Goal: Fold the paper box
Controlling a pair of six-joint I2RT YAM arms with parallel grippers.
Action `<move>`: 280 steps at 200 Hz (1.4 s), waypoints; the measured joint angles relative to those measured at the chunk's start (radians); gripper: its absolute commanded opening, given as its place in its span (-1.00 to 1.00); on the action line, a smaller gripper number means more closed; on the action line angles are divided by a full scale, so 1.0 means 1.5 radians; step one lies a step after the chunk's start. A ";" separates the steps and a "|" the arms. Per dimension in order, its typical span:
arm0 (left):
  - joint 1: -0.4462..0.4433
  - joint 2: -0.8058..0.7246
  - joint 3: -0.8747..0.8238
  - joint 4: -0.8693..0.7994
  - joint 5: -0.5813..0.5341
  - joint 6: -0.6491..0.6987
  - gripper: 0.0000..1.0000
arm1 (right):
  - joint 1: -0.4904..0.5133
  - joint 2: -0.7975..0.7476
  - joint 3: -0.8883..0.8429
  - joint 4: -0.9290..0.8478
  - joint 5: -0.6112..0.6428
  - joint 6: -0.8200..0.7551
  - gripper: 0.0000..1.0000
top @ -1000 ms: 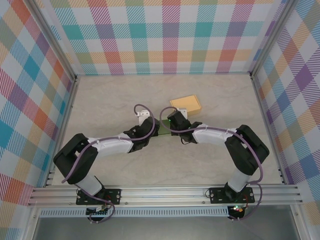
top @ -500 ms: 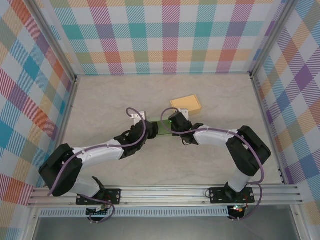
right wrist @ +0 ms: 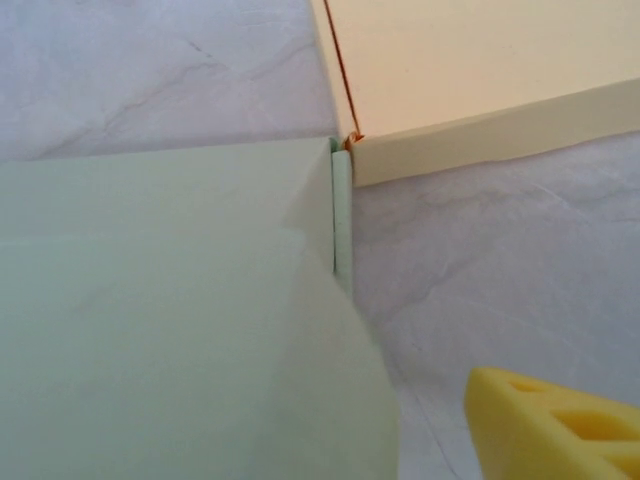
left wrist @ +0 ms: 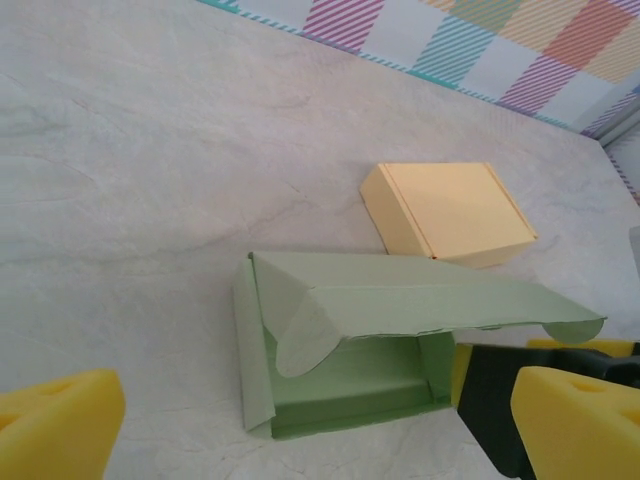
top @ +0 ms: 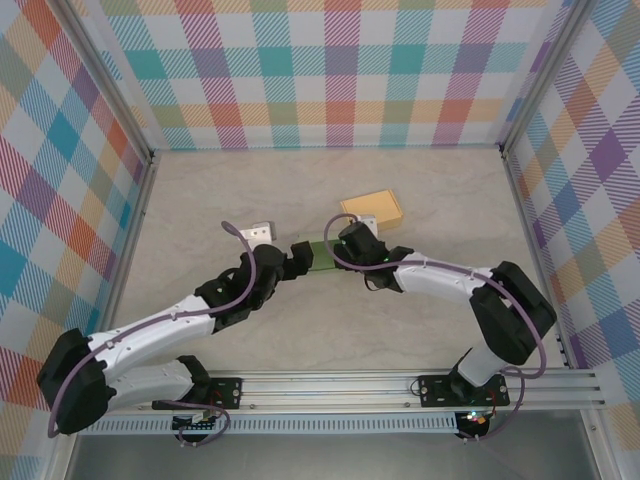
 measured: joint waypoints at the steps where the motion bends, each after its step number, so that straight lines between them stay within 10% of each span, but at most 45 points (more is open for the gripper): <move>1: 0.000 -0.001 0.001 -0.002 0.000 0.000 1.00 | 0.001 -0.002 0.000 -0.002 0.000 0.002 0.68; 29: 0.000 -0.017 0.040 -0.060 -0.015 -0.006 0.99 | 0.012 -0.057 0.001 -0.054 -0.012 -0.007 1.00; 95: 0.036 0.020 0.173 -0.146 -0.038 0.052 0.99 | -0.002 -0.185 0.082 -0.190 -0.031 -0.010 0.99; 167: 0.131 0.185 0.257 -0.187 0.016 0.094 1.00 | -0.112 -0.041 0.269 -0.267 -0.116 -0.014 0.76; 280: 0.141 0.325 0.293 -0.218 0.117 0.111 1.00 | -0.128 0.082 0.262 -0.283 -0.218 -0.027 0.54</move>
